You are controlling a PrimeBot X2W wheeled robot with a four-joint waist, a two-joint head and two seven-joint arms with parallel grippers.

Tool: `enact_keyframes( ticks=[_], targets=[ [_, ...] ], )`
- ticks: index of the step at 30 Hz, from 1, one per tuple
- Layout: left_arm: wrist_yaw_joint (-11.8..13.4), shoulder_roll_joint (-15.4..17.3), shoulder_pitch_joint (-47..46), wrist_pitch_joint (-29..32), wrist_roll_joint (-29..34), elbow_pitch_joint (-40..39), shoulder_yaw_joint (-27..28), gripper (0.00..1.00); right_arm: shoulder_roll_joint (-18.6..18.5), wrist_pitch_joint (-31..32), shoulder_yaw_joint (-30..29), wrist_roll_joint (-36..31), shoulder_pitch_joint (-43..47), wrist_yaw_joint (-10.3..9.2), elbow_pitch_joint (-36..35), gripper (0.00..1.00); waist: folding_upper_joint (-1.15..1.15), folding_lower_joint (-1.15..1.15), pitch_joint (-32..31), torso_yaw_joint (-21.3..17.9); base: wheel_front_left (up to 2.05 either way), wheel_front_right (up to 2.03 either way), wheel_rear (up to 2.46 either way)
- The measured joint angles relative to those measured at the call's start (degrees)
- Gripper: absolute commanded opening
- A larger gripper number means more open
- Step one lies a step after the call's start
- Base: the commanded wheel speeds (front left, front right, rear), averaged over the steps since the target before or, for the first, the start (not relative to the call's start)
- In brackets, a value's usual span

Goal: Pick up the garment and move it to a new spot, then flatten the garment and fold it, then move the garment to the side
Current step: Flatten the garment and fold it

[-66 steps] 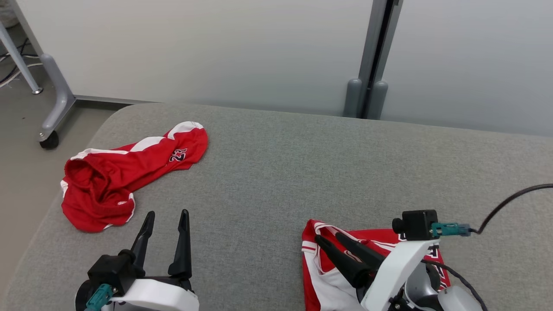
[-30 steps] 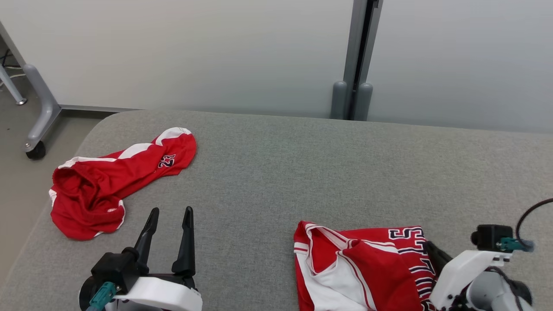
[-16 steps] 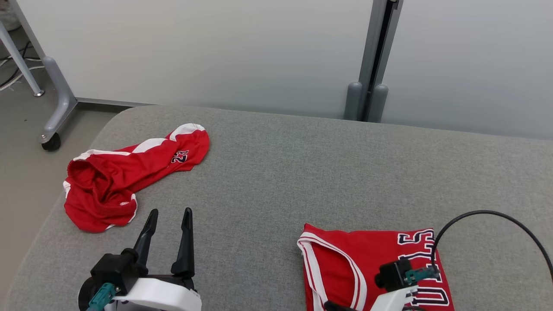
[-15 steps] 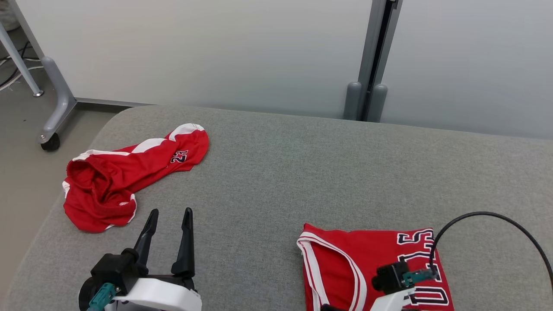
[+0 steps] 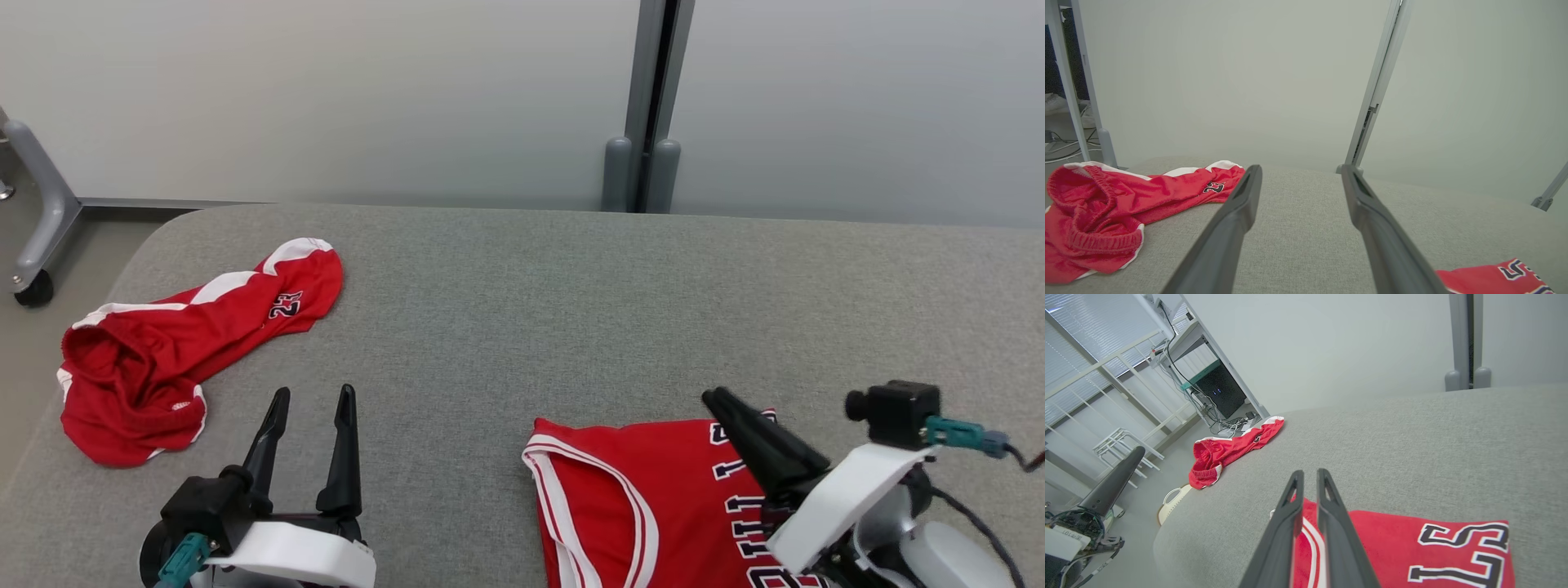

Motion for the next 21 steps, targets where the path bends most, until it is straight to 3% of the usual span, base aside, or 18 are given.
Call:
enact_keyframes(
  ticks=[1,2,3,11,21],
  targets=[
    [0.01,0.02,-0.01,-0.03,0.04,-0.1,0.12,1.0,-0.54,-1.23,-1.1,-0.8,-0.22,0.0,0.0,0.46,0.0,0.0,0.04,-0.39,0.0,0.0,0.0],
    [0.02,0.02,-0.03,-0.03,0.09,-0.19,0.22,1.0,-0.89,-2.67,-2.5,-1.68,-0.3,0.0,0.07,0.83,0.0,0.0,0.08,-0.78,0.0,0.0,0.0],
    [0.12,0.07,-0.04,-0.03,0.1,-0.25,0.36,1.0,-1.3,-3.85,-3.85,-2.47,-0.52,0.0,0.18,1.0,0.0,0.0,0.09,-1.18,0.0,0.0,0.0],
    [0.18,0.49,0.28,-0.05,0.24,-0.83,1.77,1.0,-1.42,-12.23,-16.0,-11.78,-0.22,0.0,3.91,1.0,0.0,0.0,-0.43,-3.93,0.0,0.0,0.0],
    [-0.65,0.53,2.45,-0.14,3.26,-3.11,4.91,1.0,3.49,-15.61,-24.62,-23.03,5.46,0.0,8.15,1.0,0.0,0.0,-0.51,-5.34,0.0,0.0,0.0]
  ],
)
